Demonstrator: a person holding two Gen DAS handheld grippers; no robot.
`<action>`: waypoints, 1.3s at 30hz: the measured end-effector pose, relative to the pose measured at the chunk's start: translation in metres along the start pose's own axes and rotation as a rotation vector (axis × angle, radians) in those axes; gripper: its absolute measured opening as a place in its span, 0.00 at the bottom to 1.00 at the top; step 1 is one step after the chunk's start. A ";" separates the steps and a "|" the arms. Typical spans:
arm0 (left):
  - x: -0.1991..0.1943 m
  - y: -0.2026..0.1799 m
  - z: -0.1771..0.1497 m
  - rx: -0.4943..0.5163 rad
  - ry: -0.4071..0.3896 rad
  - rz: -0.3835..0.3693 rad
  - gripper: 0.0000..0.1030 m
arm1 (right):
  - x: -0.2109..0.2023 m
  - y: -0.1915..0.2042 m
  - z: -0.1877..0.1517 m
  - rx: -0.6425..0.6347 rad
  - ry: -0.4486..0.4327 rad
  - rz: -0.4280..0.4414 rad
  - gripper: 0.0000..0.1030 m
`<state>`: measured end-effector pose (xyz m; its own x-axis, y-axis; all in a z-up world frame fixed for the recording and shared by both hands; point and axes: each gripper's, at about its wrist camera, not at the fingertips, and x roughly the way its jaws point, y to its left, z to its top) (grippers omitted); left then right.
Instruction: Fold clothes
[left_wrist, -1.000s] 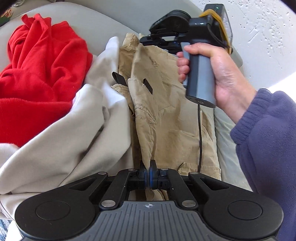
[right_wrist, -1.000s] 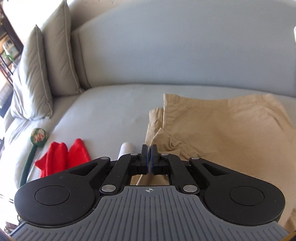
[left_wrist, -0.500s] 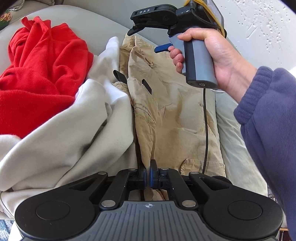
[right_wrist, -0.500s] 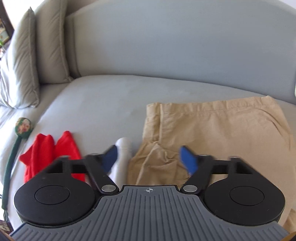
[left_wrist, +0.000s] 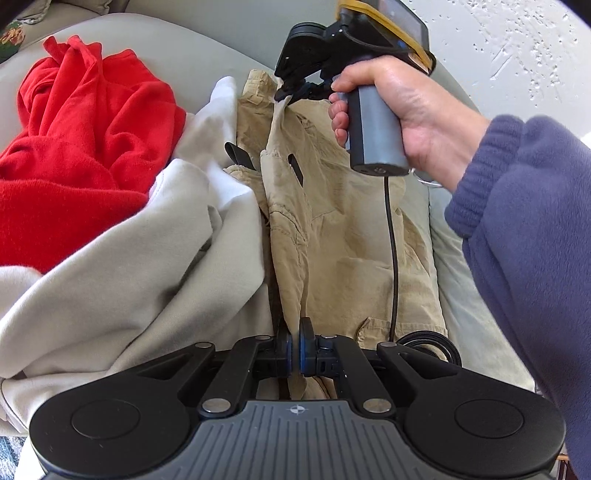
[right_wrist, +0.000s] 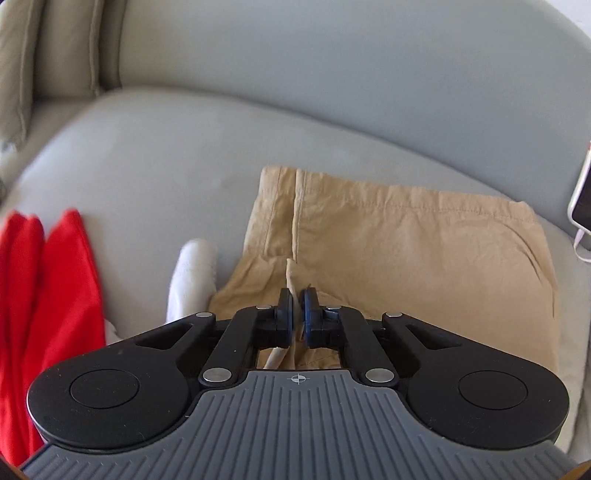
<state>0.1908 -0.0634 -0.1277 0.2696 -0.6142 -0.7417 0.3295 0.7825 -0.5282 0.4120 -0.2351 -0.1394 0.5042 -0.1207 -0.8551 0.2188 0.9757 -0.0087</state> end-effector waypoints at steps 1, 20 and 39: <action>-0.001 -0.001 0.000 0.002 -0.005 0.002 0.02 | -0.005 -0.003 -0.001 0.009 -0.031 0.017 0.05; -0.059 -0.030 -0.019 0.065 -0.059 0.081 0.37 | -0.106 -0.082 -0.018 0.109 -0.026 0.265 0.50; -0.103 -0.114 -0.108 0.193 -0.121 0.202 0.63 | -0.375 -0.248 -0.270 0.354 -0.289 0.282 0.82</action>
